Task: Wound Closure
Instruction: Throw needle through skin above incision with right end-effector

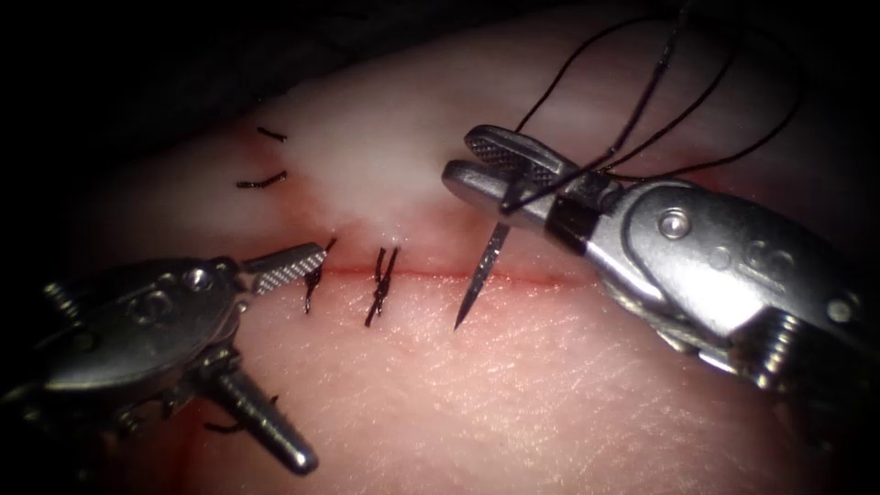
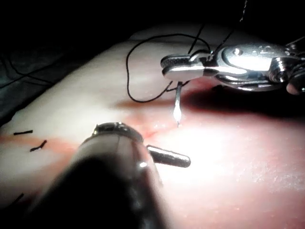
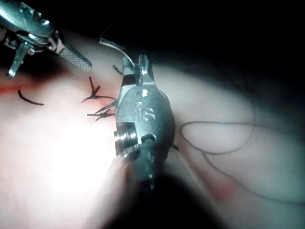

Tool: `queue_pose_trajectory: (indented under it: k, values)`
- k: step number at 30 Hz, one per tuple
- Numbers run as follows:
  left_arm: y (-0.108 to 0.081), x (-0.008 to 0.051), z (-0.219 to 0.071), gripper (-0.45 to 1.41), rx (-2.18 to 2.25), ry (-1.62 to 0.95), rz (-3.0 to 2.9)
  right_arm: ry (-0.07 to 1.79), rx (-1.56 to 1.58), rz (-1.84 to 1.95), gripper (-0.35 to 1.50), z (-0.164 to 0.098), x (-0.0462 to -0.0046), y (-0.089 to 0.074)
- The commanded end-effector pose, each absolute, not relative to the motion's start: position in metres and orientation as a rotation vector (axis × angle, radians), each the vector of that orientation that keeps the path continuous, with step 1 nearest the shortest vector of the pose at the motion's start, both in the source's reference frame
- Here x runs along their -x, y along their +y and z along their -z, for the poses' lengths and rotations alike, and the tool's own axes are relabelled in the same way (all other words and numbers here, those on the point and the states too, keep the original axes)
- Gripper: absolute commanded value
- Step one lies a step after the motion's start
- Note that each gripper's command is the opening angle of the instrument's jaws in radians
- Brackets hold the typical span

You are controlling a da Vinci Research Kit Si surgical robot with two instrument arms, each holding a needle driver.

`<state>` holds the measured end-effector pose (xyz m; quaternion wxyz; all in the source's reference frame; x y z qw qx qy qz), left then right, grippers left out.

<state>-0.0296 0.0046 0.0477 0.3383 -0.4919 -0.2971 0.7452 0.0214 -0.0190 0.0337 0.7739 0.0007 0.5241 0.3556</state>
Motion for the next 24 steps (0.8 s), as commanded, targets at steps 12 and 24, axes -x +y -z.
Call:
queue_pose_trajectory:
  k: [12,24]
  values:
    - [0.0032,0.0335,-0.0547,-0.45,1.318,-0.536,-2.084,1.201,0.049,-0.509,-0.35,-0.0375,-0.0241,-0.0153]
    - [0.0038,0.0347,-0.0548,-0.45,1.178,-0.379,-2.112,1.174,0.104,-0.407,-0.35,-0.04,-0.0249,-0.0157]
